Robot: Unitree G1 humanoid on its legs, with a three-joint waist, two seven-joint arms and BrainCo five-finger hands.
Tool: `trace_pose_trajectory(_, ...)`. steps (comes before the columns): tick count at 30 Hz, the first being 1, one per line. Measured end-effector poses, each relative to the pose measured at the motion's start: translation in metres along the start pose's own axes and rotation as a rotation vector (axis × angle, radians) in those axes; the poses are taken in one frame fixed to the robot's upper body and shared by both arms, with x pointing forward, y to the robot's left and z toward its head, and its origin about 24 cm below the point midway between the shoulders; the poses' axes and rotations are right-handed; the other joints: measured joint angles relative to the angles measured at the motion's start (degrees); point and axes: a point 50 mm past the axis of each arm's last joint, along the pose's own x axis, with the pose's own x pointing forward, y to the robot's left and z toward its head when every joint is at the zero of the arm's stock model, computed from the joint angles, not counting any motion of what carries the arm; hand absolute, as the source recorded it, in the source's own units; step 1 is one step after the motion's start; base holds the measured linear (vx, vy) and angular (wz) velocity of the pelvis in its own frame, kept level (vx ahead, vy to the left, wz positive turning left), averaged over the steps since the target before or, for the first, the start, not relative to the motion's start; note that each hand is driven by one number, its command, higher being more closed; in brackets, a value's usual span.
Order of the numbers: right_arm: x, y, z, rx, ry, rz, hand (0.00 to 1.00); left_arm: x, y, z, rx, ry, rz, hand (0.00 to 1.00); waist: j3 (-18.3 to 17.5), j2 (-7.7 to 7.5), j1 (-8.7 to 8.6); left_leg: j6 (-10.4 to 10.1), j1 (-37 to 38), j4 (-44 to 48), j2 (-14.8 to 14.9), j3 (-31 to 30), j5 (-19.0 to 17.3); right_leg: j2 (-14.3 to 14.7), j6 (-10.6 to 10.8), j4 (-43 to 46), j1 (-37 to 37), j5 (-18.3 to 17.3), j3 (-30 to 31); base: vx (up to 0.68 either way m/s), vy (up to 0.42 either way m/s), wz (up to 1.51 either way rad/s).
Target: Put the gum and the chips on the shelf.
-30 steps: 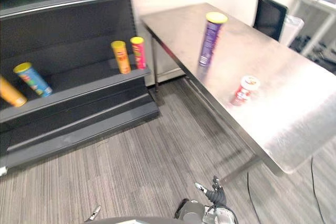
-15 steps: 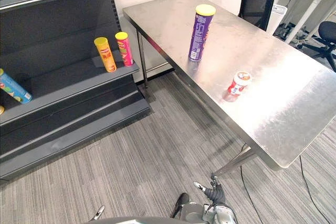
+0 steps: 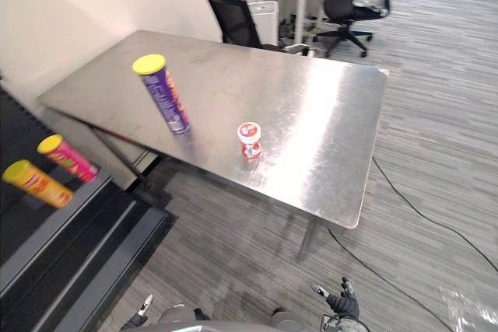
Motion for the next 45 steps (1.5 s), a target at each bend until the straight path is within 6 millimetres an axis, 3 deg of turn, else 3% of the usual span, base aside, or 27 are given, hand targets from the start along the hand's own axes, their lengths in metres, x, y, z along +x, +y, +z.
trace_pose_trajectory(3,-0.001,-0.002,-0.003,-0.004,0.006,-0.002,0.0,0.0,-0.001,-0.002,-0.007,-0.003,-0.008,0.0,0.0,0.33,-0.1,-0.49,1.15,-13.85,-2.72,-8.75,7.15,-0.62,2.98,-1.03,0.44,-0.14,4.1,0.27,0.32,-0.92)
trace_pose_trajectory(4,-0.001,-0.009,-0.001,-0.021,-0.004,-0.006,0.0,-0.001,-0.005,-0.01,-0.02,0.013,-0.017,0.0,-0.38,2.89,0.01,-0.76,2.16,-17.04,-1.49,-12.5,11.69,1.19,4.53,-1.74,0.77,-0.28,5.23,0.28,0.351,-0.8)
trace_pose_trajectory(5,-0.002,0.004,-0.006,-0.004,0.016,0.02,0.0,0.0,-0.001,-0.005,-0.025,0.003,-0.009,0.0,-0.09,1.53,-0.1,-0.65,3.62,-16.5,-2.93,-11.18,11.89,-0.27,6.02,-1.79,1.75,-0.28,5.3,0.26,0.323,-0.75)
trace_pose_trajectory(8,-0.006,0.02,-0.009,-0.008,0.017,0.07,0.0,0.0,0.007,0.002,0.006,-0.021,0.007,0.0,-0.1,-1.35,0.33,0.47,5.7,-14.04,-5.39,-7.38,8.18,-3.29,6.1,0.61,1.24,-1.07,1.75,0.15,0.212,-0.64)
trace_pose_trajectory(12,-0.005,0.021,-0.006,-0.005,0.008,0.07,0.0,0.001,0.001,0.005,0.111,-0.041,-0.018,0.0,-0.48,-0.99,-0.16,1.59,6.67,-12.22,-7.39,-6.37,5.54,-5.36,6.14,0.13,1.12,-1.06,2.62,0.08,0.125,-0.42)
trace_pose_trajectory(15,-0.005,0.016,-0.008,0.006,0.017,0.045,0.0,0.003,-0.006,0.009,0.166,-0.051,-0.039,0.0,-0.98,-0.03,-0.35,2.22,7.18,-12.61,-7.79,-7.92,5.13,-5.64,7.84,-0.6,0.92,-0.9,3.04,0.04,0.014,-0.28)
trace_pose_trajectory(18,-0.007,0.007,-0.017,0.013,0.052,0.0,0.0,0.003,-0.011,0.008,0.203,-0.05,-0.06,0.0,-1.76,0.38,-0.39,1.97,8.14,-13.97,-7.18,-7.47,4.97,-4.97,8.09,-0.55,0.12,-0.76,3.04,0.0,-0.03,-0.28)
trace_pose_trajectory(19,-0.007,0.006,-0.016,0.013,0.048,-0.011,0.0,0.003,-0.012,0.006,0.201,-0.047,-0.064,0.0,-1.85,0.68,-0.39,1.4,9.13,-14.82,-6.87,-6.67,4.57,-4.77,8.68,-0.26,-0.55,-0.29,1.33,-0.02,-0.04,-0.55)
trace_pose_trajectory(22,-0.006,0.002,-0.014,0.011,0.035,-0.037,0.0,0.001,-0.011,-0.001,0.19,-0.03,-0.062,0.0,-2.32,1.4,-0.27,1.0,11.5,-16.64,-5.71,-5.37,3.84,-3.59,6.89,-0.39,-1.62,2.64,-7.79,0.0,-0.057,-0.9)
trace_pose_trajectory(27,-0.01,-0.012,-0.021,0.023,0.055,-0.125,0.0,0.002,-0.014,0.004,0.216,-0.057,-0.076,0.0,-3.18,0.73,-0.48,1.09,12.0,-16.64,-4.84,-1.34,3.78,-2.45,6.49,-4.9,-1.69,6.74,-8.32,0.01,-0.019,-0.49)
trace_pose_trajectory(31,-0.009,-0.021,-0.019,0.028,0.05,-0.207,0.0,0.003,-0.018,0.009,0.241,-0.072,-0.089,0.0,-3.92,-0.81,-0.27,1.37,11.84,-16.73,-5.68,-1.37,3.87,-3.14,6.91,-7.82,-0.82,8.55,-9.41,-0.03,0.012,-0.06)
trace_pose_trajectory(33,-0.006,-0.034,-0.007,0.076,0.009,-0.288,0.0,0.003,-0.017,0.011,0.27,-0.072,-0.089,0.0,-4.44,-1.44,-0.2,1.88,11.85,-17.39,-6.19,-1.45,4.24,-3.57,7.08,-8.12,-0.89,8.65,-9.6,-0.04,0.027,0.04)
trace_pose_trajectory(35,0.001,-0.061,0.024,0.135,-0.107,-0.396,0.0,0.003,-0.016,0.012,0.29,-0.066,-0.093,0.0,-4.6,-1.71,-0.27,2.45,11.87,-18.11,-7.09,-1.48,4.63,-4.38,7.35,-8.35,-1.13,8.79,-9.76,-0.04,0.04,0.02)
trace_pose_trajectory(37,0.002,-0.093,0.067,0.158,-0.275,-0.492,0.0,0.001,-0.016,0.013,0.309,-0.073,-0.105,0.0,-4.62,-1.68,-0.3,3.06,11.68,-19.07,-8.07,-1.59,5.08,-5.18,7.43,-8.37,-1.7,8.82,-9.92,-0.04,0.051,0.04)
trace_pose_trajectory(38,0.001,-0.1,0.081,0.163,-0.331,-0.515,0.0,0.0,-0.014,0.013,0.309,-0.076,-0.104,0.0,-4.63,-1.7,-0.29,3.21,11.68,-19.54,-8.28,-1.59,5.3,-5.34,7.42,-8.37,-1.91,8.81,-9.92,-0.03,0.052,0.04)
trace_pose_trajectory(39,-0.003,-0.111,0.109,0.174,-0.442,-0.551,0.0,0.0,-0.011,0.014,0.307,-0.077,-0.1,0.0,-4.66,-1.89,-0.3,3.4,11.52,-20.09,-8.66,-1.7,5.63,-5.61,7.43,-8.4,-2.22,8.82,-10.08,-0.02,0.039,0.04)
trace_pose_trajectory(40,-0.009,-0.117,0.136,0.182,-0.553,-0.568,0.0,-0.001,-0.007,0.014,0.304,-0.078,-0.093,0.0,-4.79,-2.11,-0.3,3.47,11.43,-20.65,-8.95,-1.79,5.87,-5.79,7.52,-8.37,-2.54,8.86,-10.16,-0.01,0.024,0.05)
trace_pose_trajectory(41,-0.012,-0.118,0.149,0.185,-0.61,-0.571,0.0,-0.002,-0.005,0.013,0.304,-0.077,-0.088,0.0,-4.83,-2.21,-0.31,3.5,11.36,-20.74,-9.04,-1.85,5.89,-5.85,7.74,-8.38,-2.61,9.0,-10.23,0.01,0.016,0.04)
trace_pose_trajectory(43,-0.03,-0.112,0.197,0.172,-0.831,-0.54,0.0,-0.004,0.004,0.01,0.328,-0.069,-0.067,0.0,-5.09,-2.65,-0.41,3.58,11.29,-21.2,-9.29,-2.22,5.94,-6.0,8.01,-8.47,-2.65,9.17,-10.65,0.02,0.007,0.07)
trace_pose_trajectory(45,-0.047,-0.102,0.227,0.153,-0.99,-0.494,0.0,-0.005,0.008,0.009,0.33,-0.072,-0.058,0.0,-5.33,-2.99,-0.41,3.62,10.89,-21.28,-9.35,-2.81,5.97,-6.02,8.05,-8.48,-2.74,9.2,-11.35,0.03,-0.005,0.12)
